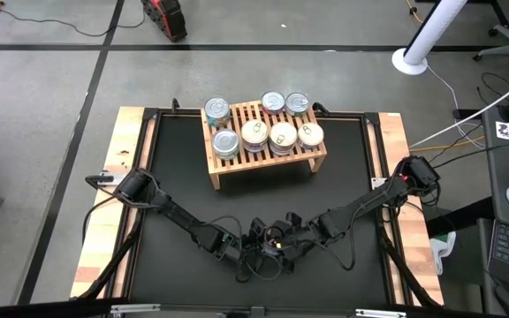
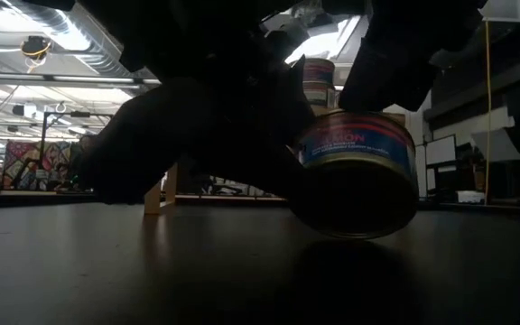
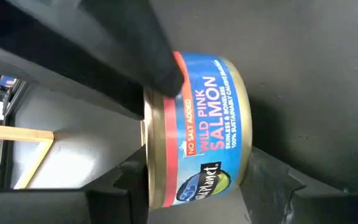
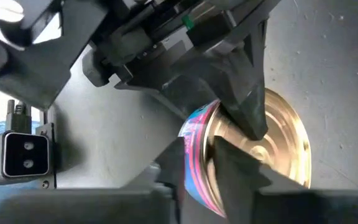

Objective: Stack canned seafood by type on shelf
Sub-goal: Put the blue tuna can on the shelf

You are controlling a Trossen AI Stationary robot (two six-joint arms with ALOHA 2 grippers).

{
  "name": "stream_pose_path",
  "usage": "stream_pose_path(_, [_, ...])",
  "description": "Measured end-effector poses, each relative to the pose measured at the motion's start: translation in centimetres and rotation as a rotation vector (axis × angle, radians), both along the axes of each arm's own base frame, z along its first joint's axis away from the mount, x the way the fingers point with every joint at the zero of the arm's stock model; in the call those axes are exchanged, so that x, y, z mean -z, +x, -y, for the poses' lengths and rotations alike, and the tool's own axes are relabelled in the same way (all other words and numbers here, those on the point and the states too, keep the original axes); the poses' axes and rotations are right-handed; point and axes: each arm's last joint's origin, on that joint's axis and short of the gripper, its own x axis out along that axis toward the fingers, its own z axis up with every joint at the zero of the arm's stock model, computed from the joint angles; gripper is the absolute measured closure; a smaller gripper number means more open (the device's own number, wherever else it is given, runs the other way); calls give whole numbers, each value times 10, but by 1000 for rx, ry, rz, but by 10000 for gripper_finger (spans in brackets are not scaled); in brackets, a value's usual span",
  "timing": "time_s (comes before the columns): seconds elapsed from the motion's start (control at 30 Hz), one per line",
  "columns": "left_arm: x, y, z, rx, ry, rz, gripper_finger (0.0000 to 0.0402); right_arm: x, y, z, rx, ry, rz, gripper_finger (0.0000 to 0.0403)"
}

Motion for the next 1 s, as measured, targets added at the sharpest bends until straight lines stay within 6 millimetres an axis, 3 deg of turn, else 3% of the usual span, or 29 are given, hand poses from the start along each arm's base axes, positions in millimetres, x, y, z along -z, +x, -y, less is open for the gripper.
stream_pose_path(0.2, [0, 0, 0, -22, -22, 8, 204, 1, 0, 1, 15, -24, 3, 243])
stream_pose_path(0.37, [0, 0, 0, -84, -98, 33, 208, -1, -4, 4, -75, -50, -33, 208])
stream_pose_path(0.77, [0, 2, -3, -162, -191, 62, 205, -49, -36, 24, -35, -161, -10, 203])
stream_pose_path(1.0, [-4, 7, -7, -243, -315, 132, 205, -50, -51, 11, -164, -243, -30, 203])
